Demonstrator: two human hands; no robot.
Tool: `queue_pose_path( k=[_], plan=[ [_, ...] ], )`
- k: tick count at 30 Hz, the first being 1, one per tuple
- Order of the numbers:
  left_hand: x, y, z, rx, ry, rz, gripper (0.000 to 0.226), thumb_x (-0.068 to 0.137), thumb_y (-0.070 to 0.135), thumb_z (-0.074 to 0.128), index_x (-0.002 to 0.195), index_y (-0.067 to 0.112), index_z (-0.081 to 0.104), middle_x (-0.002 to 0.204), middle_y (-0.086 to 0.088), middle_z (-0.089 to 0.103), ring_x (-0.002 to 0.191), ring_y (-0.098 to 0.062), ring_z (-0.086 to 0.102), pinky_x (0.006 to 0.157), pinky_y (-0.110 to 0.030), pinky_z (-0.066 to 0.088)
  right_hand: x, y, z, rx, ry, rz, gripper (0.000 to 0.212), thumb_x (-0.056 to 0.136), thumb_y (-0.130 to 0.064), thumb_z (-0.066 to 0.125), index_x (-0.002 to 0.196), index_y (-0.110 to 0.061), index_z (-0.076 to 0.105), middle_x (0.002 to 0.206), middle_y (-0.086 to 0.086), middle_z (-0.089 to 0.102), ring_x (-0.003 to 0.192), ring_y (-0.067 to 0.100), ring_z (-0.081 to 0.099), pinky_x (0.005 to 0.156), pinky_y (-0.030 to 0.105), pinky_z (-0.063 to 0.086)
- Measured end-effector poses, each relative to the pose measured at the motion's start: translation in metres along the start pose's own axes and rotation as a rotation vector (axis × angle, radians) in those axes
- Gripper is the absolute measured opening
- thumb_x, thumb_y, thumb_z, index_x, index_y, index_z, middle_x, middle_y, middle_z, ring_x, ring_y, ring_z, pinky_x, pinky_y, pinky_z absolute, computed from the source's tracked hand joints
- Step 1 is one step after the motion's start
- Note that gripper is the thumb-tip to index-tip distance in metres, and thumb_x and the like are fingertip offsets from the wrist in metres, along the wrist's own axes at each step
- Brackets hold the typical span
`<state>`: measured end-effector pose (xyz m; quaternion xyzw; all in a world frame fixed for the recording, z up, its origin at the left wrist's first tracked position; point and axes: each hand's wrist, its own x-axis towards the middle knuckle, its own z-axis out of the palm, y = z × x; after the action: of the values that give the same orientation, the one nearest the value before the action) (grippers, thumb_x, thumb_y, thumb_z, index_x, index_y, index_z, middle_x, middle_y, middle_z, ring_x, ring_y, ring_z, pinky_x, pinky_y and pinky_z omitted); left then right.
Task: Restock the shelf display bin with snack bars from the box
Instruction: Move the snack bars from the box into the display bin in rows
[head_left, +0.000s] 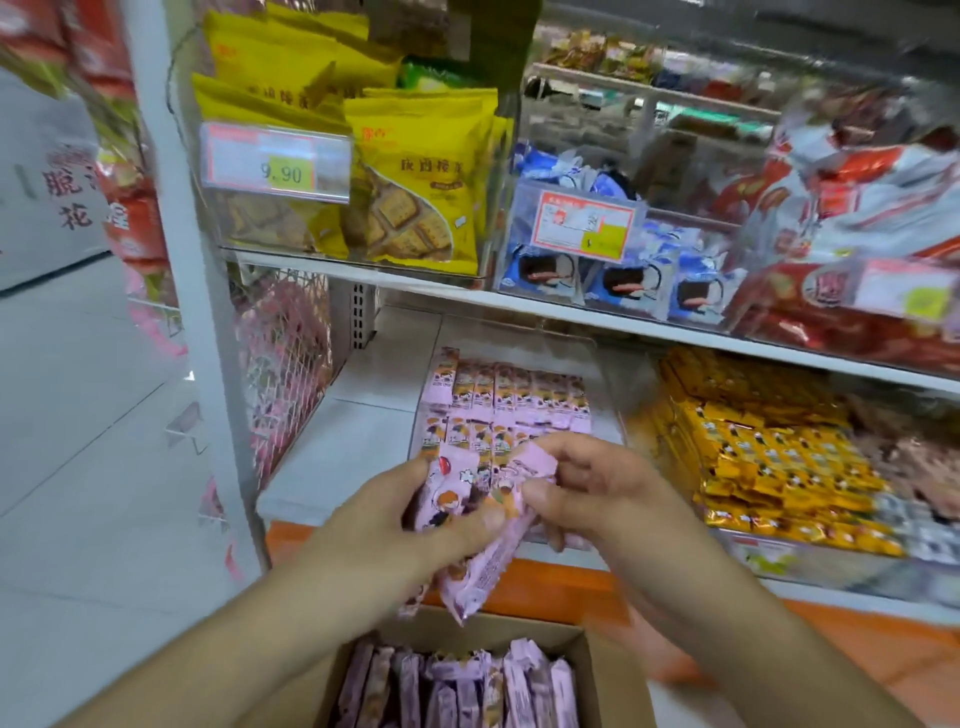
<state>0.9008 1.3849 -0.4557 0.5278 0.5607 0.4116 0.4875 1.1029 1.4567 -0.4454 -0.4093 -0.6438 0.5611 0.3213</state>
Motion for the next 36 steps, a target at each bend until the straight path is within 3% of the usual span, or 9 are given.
queue_pose_path(
  k=[2,5,10,12,18,21,26,32,36],
  plan=[
    [-0.002,0.001,-0.003,-0.068,-0.051,-0.03,0.033,0.09,0.04,0.078,0.121,0.029,0.074,0.112,0.011,0.079,0.106,-0.01,0.074,0.101,-0.038,0.053,-0.002,0.001,-0.01,0.131,-0.051,0.019,0.026,0.088,-0.022,0.071,0.111,-0.014,0.077,0.1,0.025,0.071,0.08,0.03,0.058,0.066,0.03,0.049],
    [-0.002,-0.001,-0.003,-0.103,-0.097,-0.062,0.028,0.084,0.031,0.082,0.11,0.022,0.078,0.091,0.009,0.076,0.077,-0.011,0.068,0.073,-0.03,0.052,-0.004,0.004,-0.015,0.185,-0.074,0.002,0.032,0.09,-0.017,0.064,0.12,-0.017,0.077,0.117,0.026,0.073,0.09,0.032,0.065,0.072,0.032,0.053],
    [0.0,-0.003,-0.001,-0.122,-0.07,-0.066,0.032,0.081,0.031,0.083,0.105,0.011,0.077,0.076,-0.006,0.069,0.064,-0.023,0.054,0.065,-0.035,0.046,-0.008,-0.001,-0.013,-0.08,0.06,-0.057,0.037,0.103,-0.008,0.063,0.119,-0.04,0.073,0.118,-0.025,0.071,0.094,0.01,0.075,0.077,0.021,0.058],
    [0.002,-0.004,-0.001,-0.146,-0.025,-0.079,0.018,0.088,0.018,0.081,0.102,0.008,0.078,0.067,-0.004,0.065,0.058,-0.022,0.051,0.059,-0.03,0.045,-0.01,-0.004,-0.012,-0.173,0.044,-0.086,0.044,0.103,-0.007,0.061,0.124,-0.046,0.068,0.111,-0.032,0.069,0.091,0.012,0.076,0.078,0.023,0.059],
    [0.001,0.005,-0.012,-0.133,-0.04,-0.119,0.034,0.076,0.025,0.091,0.106,0.013,0.079,0.088,-0.012,0.08,0.064,-0.013,0.068,0.056,-0.021,0.048,-0.007,-0.008,-0.012,-0.059,0.153,-0.121,0.03,0.097,0.005,0.065,0.107,-0.022,0.073,0.112,0.004,0.07,0.086,0.022,0.078,0.074,0.039,0.065],
    [0.005,0.003,-0.02,-0.184,0.159,-0.117,0.027,0.076,0.018,0.088,0.1,0.011,0.08,0.091,-0.012,0.08,0.064,-0.013,0.069,0.063,-0.03,0.048,-0.008,-0.006,-0.007,0.068,0.195,-0.067,0.02,0.092,0.004,0.072,0.103,-0.012,0.068,0.112,0.012,0.07,0.08,0.027,0.079,0.067,0.026,0.061],
    [0.005,0.007,-0.029,-0.435,0.334,-0.093,0.021,0.082,0.016,0.081,0.098,0.003,0.077,0.095,-0.015,0.081,0.067,-0.015,0.073,0.068,-0.035,0.048,-0.012,0.001,0.009,-0.135,-0.033,-0.022,0.022,0.085,-0.008,0.086,0.094,-0.018,0.068,0.1,0.005,0.076,0.091,0.024,0.077,0.087,0.041,0.061],
    [0.002,0.005,-0.031,-0.359,0.285,-0.082,0.024,0.082,0.023,0.082,0.096,0.003,0.078,0.094,-0.015,0.081,0.071,-0.019,0.071,0.06,-0.034,0.046,-0.018,-0.008,0.019,-0.459,-0.21,-0.219,0.097,0.077,-0.014,0.094,0.147,-0.057,0.042,0.15,-0.032,0.038,0.123,0.004,0.059,0.094,0.027,0.057],
    [0.001,0.003,-0.025,-0.342,0.194,-0.107,0.02,0.084,0.024,0.081,0.095,0.006,0.081,0.088,-0.013,0.081,0.066,-0.017,0.072,0.059,-0.033,0.047,-0.017,-0.005,0.026,-0.551,-0.248,-0.284,0.108,0.074,-0.018,0.096,0.152,-0.059,0.034,0.156,-0.043,0.023,0.127,0.0,0.053,0.09,0.026,0.057]
  ],
)
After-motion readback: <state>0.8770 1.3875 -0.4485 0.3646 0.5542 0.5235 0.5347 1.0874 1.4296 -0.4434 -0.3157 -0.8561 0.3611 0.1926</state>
